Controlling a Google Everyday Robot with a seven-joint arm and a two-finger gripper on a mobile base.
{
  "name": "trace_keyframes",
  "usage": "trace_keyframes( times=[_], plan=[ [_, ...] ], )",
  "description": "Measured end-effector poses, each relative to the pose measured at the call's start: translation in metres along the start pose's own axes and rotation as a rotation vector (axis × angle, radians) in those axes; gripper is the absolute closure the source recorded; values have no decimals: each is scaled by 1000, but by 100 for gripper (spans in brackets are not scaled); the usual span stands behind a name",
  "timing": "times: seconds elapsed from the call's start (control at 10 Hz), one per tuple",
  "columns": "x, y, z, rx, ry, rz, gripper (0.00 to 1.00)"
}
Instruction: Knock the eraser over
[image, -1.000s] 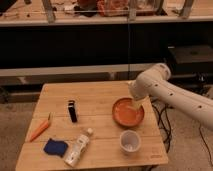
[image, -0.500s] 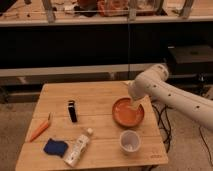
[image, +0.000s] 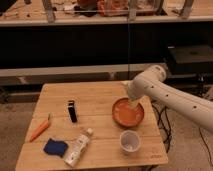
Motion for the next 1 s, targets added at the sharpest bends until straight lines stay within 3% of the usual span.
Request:
trace_keyframes(
  times=[1.0],
  plan=[
    [-33, -15, 27, 20, -46, -118, 20]
  ],
)
